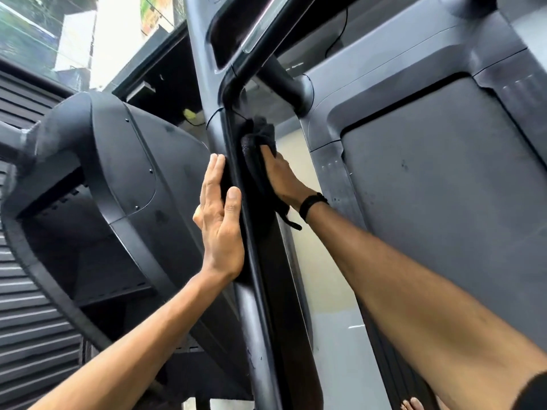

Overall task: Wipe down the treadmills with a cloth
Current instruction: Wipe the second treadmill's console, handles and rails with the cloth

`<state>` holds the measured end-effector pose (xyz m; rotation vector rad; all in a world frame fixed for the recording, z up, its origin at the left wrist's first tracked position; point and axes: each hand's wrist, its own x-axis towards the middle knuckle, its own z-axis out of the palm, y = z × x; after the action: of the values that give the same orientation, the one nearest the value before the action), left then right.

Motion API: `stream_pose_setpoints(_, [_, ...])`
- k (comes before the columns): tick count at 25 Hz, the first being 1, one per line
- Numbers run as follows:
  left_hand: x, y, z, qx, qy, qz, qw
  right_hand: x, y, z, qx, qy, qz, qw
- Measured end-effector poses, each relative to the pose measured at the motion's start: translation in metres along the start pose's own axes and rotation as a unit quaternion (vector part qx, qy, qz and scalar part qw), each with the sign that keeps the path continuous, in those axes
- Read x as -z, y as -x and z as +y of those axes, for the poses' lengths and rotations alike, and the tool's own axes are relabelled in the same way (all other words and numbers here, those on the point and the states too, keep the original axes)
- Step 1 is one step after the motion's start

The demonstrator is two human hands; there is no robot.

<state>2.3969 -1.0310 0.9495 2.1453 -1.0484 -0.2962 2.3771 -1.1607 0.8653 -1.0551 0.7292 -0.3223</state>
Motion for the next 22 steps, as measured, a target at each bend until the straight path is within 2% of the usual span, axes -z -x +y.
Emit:
stream_pose_setpoints(3, [0.019,-0.035,0.004,-0.001,0.035,0.035,0.999,0.018,0.031,-0.002,-0.102,0.082,-0.038,0.991])
stream_pose_setpoints(6, [0.012,-0.079,0.009,0.024,0.007,0.088,0.996,0.016,0.096,-0.002,-0.106,0.151,-0.033,0.982])
stream_pose_setpoints(7, [0.005,-0.084,0.01,0.044,-0.013,0.108,0.993,0.008,0.112,-0.002,-0.094,0.146,-0.017,0.985])
stream_pose_setpoints(9, [-0.01,-0.088,0.004,0.062,-0.017,0.114,0.991,-0.008,0.114,-0.008,0.018,0.076,0.043,0.996])
stream_pose_setpoints(11, [-0.011,-0.085,-0.002,0.061,0.043,0.08,0.994,-0.018,0.084,-0.01,0.091,-0.002,0.051,0.995])
stream_pose_setpoints(13, [-0.008,-0.091,-0.008,0.042,0.075,0.035,0.996,-0.016,0.03,-0.015,0.098,-0.055,0.041,0.993])
stream_pose_setpoints(15, [-0.009,-0.095,-0.01,0.042,0.061,-0.008,0.997,-0.007,-0.025,-0.028,0.073,-0.098,0.025,0.992])
stream_pose_setpoints(19, [-0.008,-0.099,-0.014,0.028,0.068,-0.017,0.997,0.003,-0.115,-0.042,0.065,-0.131,-0.004,0.989])
stream_pose_setpoints(22, [-0.009,-0.101,-0.013,0.034,0.083,-0.018,0.996,0.005,-0.101,-0.039,0.063,-0.132,0.025,0.989])
